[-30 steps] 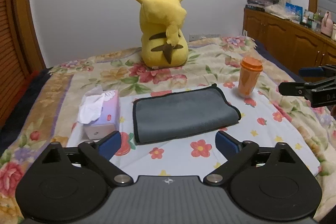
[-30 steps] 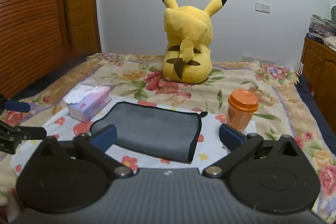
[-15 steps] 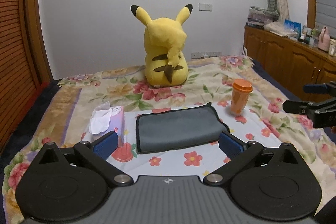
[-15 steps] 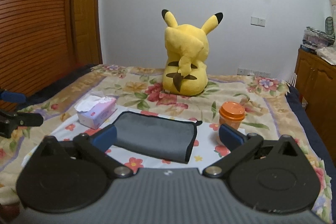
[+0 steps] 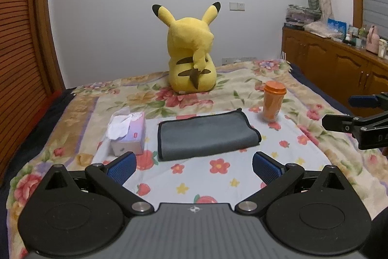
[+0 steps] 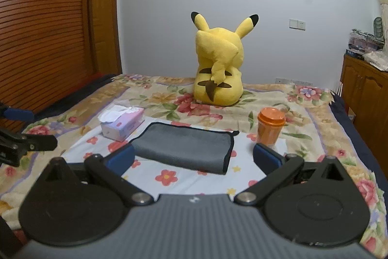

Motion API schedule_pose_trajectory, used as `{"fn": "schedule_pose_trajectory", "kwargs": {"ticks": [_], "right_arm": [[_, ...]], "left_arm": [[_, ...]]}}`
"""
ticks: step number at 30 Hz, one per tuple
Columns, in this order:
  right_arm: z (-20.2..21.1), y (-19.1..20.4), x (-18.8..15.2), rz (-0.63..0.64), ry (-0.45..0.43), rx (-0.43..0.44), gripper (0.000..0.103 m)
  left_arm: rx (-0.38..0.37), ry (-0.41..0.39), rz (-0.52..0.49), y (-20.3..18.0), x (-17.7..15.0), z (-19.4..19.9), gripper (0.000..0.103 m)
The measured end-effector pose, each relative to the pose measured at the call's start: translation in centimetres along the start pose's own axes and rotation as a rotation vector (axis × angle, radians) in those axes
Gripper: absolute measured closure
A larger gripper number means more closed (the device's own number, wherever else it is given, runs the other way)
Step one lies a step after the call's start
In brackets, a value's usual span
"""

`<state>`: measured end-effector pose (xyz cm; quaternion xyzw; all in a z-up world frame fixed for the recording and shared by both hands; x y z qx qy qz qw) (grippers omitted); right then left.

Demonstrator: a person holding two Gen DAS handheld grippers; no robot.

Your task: Fold towel

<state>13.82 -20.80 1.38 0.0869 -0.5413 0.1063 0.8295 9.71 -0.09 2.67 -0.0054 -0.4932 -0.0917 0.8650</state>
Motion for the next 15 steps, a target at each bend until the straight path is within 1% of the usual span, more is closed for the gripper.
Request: {"fn": "schedule_pose_trajectory", "kwargs": {"ticks": [4, 11, 15], "right_arm": [[0.4, 0.4, -0.7, -0.004, -0.004, 0.000, 0.000], [1.0, 0.9, -2.1, -0.013, -0.002, 0.001, 0.000], [0.9, 0.9, -2.9, -0.013, 0.004, -0.004, 0.000]], "left_arm": [[0.007, 0.009, 0.008, -0.2, -1.4, 0.2, 0.000], [-0.002, 0.040, 0.022, -0.8, -3.9, -0.2, 0.000], [0.034, 0.042, 0.044, -0.7, -5.2, -0.5, 0.000]]}}
Point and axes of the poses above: each gripper's, at about its wrist camera, not at the fingertips, and z roughly against the way its jaws point, y to its left, x to its top, the point moved 6 cm from there along -z, roughly the way its jaws point, and after that the axes turned 1 degree about -z, right-handed, at the moved point
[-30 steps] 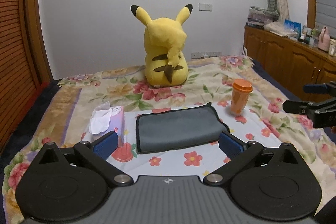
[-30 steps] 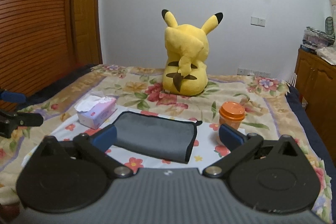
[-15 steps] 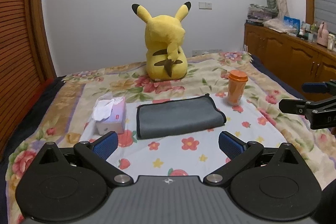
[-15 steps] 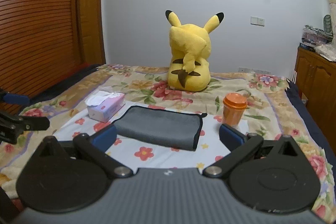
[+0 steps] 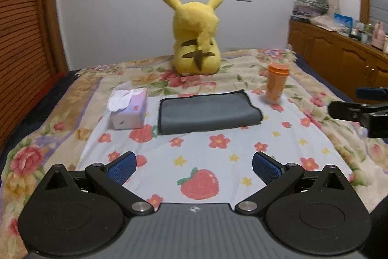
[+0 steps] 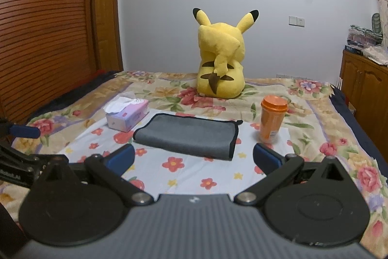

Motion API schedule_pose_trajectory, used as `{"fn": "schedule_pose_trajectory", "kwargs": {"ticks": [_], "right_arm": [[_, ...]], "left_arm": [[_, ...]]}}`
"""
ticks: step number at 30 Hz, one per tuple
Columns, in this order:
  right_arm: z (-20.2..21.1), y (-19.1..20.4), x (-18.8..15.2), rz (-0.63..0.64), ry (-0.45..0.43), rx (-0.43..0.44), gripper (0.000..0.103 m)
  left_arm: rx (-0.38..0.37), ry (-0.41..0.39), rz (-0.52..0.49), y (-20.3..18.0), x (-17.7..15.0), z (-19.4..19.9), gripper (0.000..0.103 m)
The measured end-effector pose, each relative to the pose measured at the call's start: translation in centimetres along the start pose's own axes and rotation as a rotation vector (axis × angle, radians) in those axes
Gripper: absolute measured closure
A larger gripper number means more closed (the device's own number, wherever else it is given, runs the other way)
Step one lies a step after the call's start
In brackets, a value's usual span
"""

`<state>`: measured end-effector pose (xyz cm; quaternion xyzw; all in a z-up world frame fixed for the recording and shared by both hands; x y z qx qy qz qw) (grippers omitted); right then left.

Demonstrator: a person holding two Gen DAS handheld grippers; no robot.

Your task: Fold towel

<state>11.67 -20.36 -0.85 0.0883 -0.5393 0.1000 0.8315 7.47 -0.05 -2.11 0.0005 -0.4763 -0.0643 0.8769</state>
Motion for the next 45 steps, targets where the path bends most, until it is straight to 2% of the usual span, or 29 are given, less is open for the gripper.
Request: {"fn": "schedule_pose_trajectory", "kwargs": {"ticks": [10, 17, 29, 37, 45], "right_arm": [[-0.4, -0.6, -2.6, -0.022, 0.035, -0.009, 0.000], [-1.1, -0.3, -4.4, -0.026, 0.059, -0.007, 0.000], [-1.7, -0.6, -6.3, 0.002, 0.089, -0.038, 0.000], [-1.5, -1.0, -6.4, -0.008, 0.079, -0.052, 0.000], [-1.2, -1.5, -6.3, -0.029, 0.058, -0.068, 0.000]], "left_arm": [[-0.001, 0.016, 0.054, 0.4, -2.4, -1.4, 0.000], [0.001, 0.033, 0.024, 0.2, -3.9, -2.1, 0.000], [0.010, 0.034, 0.048, 0.5, -4.4, -2.4, 0.000], [0.017, 0.025, 0.053, 0.6, -4.4, -2.3, 0.000], [0.026, -0.023, 0.051, 0.7, -4.1, -1.6, 0.000]]}}
Point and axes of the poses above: each gripper's, at about its wrist camera, not at the fingertips, and z roughly against the way its jaws point, y to its left, x to its top, the point moved 6 cm from there along -z, roughly the way its jaws point, and after that the axes turned 1 degree about -z, right-handed, at the moved point
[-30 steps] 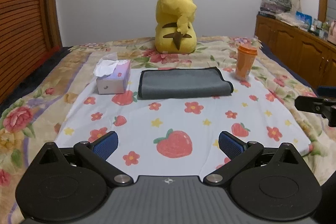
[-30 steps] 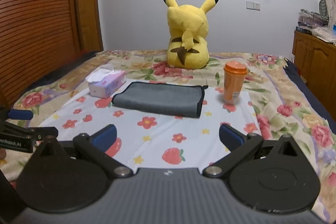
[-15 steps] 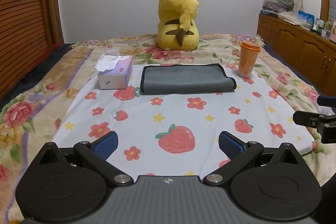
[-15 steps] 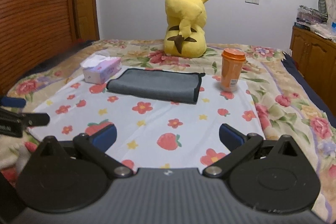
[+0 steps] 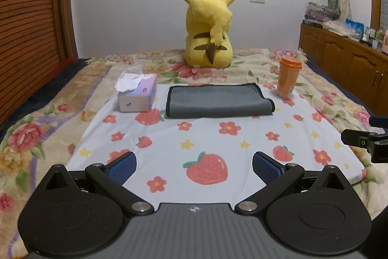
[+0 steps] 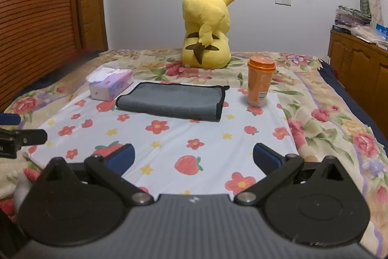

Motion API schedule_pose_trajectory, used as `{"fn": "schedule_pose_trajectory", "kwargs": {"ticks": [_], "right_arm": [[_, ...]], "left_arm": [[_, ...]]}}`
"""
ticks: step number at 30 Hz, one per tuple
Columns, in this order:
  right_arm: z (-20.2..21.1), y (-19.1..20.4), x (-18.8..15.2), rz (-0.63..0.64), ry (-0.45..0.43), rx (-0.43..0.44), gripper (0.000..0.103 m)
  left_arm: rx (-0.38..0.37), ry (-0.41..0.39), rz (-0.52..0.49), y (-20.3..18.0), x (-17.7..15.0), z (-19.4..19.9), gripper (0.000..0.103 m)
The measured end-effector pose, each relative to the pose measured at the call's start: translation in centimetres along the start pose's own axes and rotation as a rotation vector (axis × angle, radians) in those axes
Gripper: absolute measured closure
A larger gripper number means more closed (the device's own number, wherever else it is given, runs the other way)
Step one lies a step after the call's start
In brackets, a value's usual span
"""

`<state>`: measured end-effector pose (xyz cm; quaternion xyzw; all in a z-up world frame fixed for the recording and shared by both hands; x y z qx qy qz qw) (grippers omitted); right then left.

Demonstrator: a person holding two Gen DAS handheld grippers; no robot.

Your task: Fold towel

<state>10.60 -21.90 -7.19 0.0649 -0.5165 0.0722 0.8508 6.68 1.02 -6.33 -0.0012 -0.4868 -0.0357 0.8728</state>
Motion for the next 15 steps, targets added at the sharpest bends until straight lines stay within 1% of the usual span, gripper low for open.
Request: {"fn": "schedule_pose_trajectory", "kwargs": {"ticks": [4, 15], "right_arm": [[0.4, -0.1, 0.2, -0.006, -0.025, -0.003, 0.000], [1.3, -0.5, 0.6, -0.026, -0.082, -0.014, 0.000]], "left_arm": [[-0.002, -0.015, 0.001, 0.1, 0.2, 0.2, 0.000], [0.001, -0.099, -0.009, -0.1, 0.8, 1.5, 0.000]]}}
Point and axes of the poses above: each gripper's, at about its wrist camera, not at the fingertips, and z roughly against the way its jaws point, y to its left, x to its top, the point moved 6 cm from there along -z, roughly the way its jaws point, and after that the axes turned 1 degree about -z, right-handed, at the moved point
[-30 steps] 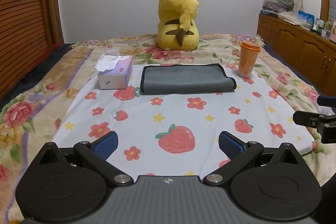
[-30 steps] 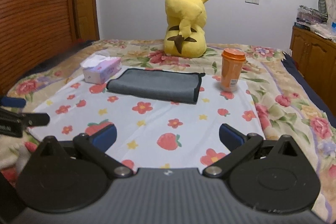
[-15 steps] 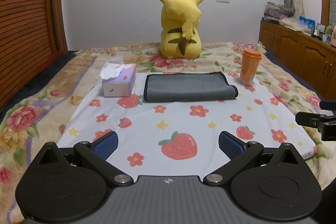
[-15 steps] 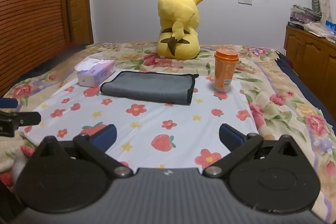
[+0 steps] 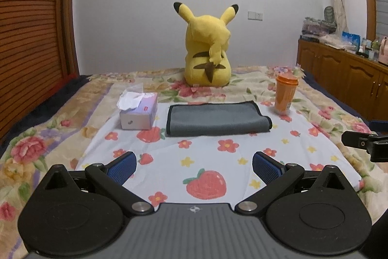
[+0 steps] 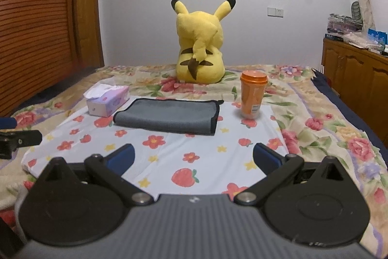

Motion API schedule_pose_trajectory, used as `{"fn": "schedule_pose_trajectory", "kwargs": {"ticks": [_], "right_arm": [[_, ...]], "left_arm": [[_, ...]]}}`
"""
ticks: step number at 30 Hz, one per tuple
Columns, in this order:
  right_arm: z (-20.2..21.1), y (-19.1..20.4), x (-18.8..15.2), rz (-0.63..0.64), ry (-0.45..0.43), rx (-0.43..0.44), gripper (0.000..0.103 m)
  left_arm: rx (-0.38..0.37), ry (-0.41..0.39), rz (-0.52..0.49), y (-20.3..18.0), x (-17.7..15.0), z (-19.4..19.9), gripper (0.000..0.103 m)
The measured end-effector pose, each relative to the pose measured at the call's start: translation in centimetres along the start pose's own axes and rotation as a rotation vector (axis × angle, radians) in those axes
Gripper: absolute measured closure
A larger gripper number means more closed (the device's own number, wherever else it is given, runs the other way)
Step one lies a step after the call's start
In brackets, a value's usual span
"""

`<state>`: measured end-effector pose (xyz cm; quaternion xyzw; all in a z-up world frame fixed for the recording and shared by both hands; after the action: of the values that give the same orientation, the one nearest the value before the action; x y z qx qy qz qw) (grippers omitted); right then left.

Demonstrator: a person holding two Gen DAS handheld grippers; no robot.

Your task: Fold towel

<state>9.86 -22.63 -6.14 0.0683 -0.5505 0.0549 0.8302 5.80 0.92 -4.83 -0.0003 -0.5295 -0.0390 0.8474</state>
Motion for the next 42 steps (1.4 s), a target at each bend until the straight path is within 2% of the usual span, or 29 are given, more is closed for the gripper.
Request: {"fn": "schedule_pose_trajectory", "kwargs": {"ticks": [23, 42], "right_arm": [[1.6, -0.9, 0.8, -0.027, -0.115, -0.032, 0.000], [1.7, -1.3, 0.8, -0.036, -0.117, -0.037, 0.000]], "left_arm": [[0.013, -0.106, -0.032, -0.3, 0.9, 1.4, 0.000], [0.013, -0.104, -0.034, -0.3, 0.9, 1.4, 0.000]]}}
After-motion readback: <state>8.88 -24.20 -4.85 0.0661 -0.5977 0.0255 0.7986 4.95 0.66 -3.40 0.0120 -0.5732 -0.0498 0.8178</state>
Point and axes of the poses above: each gripper's, at about its wrist camera, not at the fingertips, and z roughly against the way its jaws point, y to its left, x to its top, the point moved 6 cm from there along -z, roughly the way its jaws point, and after that the axes turned 1 degree about -z, right-handed, at the moved point
